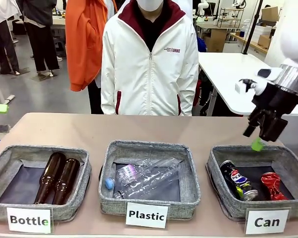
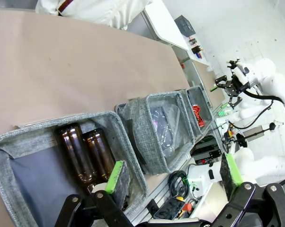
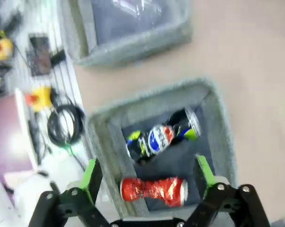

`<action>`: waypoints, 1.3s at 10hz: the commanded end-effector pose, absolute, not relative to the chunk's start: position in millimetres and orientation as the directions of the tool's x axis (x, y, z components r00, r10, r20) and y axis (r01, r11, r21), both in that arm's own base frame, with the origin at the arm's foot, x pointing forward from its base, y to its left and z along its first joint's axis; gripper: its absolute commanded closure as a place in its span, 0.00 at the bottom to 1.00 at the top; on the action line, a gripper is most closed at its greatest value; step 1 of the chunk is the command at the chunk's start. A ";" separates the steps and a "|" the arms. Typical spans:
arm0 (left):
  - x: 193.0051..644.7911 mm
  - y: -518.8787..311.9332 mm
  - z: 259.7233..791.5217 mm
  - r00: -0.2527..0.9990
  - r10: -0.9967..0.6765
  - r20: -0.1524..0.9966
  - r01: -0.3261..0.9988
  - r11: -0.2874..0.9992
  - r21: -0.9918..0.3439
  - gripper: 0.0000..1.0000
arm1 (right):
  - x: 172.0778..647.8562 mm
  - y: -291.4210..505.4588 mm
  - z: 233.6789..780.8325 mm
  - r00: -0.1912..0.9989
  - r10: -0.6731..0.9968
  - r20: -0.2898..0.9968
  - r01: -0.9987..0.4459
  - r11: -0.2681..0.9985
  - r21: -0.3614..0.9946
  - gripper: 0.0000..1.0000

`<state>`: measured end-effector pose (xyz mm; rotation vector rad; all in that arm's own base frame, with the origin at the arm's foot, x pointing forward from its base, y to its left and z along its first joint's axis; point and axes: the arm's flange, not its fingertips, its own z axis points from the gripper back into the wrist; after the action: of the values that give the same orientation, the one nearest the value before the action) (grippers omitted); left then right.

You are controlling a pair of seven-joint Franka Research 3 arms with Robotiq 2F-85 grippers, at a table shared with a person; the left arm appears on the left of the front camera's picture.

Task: Sort the can waste into the basket.
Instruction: Pick up the can waste from the table and place it in the right Fabric basket.

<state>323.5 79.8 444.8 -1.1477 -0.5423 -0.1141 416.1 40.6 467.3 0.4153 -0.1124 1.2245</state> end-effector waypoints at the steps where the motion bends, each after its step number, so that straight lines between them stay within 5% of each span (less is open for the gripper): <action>1: 321.5 81.5 447.3 0.871 0.182 0.456 0.350 0.421 -0.837 0.00 | 426.5 23.6 474.5 0.496 0.582 0.645 -0.865 0.265 0.427 0.00; 2: 321.5 81.5 447.3 0.871 0.182 0.456 0.350 0.421 -0.837 0.00 | 436.6 1.8 468.3 0.687 0.296 0.663 -0.726 0.263 0.635 0.00; 4: 321.5 81.5 447.3 0.871 0.182 0.456 0.350 0.421 -0.837 0.00 | 451.6 -42.6 434.2 0.648 -0.156 0.745 -0.739 0.107 0.665 0.00; 6: 321.5 81.5 447.3 0.871 0.182 0.456 0.350 0.421 -0.837 0.00 | 445.0 -58.7 388.7 0.568 -0.451 0.689 -0.714 0.146 0.685 0.00; 8: 321.5 81.5 447.3 0.871 0.182 0.456 0.350 0.421 -0.837 0.00 | 425.1 -57.2 381.5 0.528 -0.531 0.663 -0.682 0.201 0.703 0.00; 9: 321.5 81.5 447.3 0.871 0.182 0.456 0.350 0.421 -0.837 0.00 | 443.9 -76.4 383.6 0.732 -0.023 0.681 -0.660 0.225 0.716 0.00; 13: 321.5 81.5 447.3 0.871 0.182 0.456 0.350 0.421 -0.837 0.00 | 443.9 -76.4 383.6 0.732 -0.023 0.681 -0.660 0.225 0.716 0.00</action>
<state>323.4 79.9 444.6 -1.1477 -0.5422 -0.1135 443.9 -71.4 382.2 1.2901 -0.6513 0.4832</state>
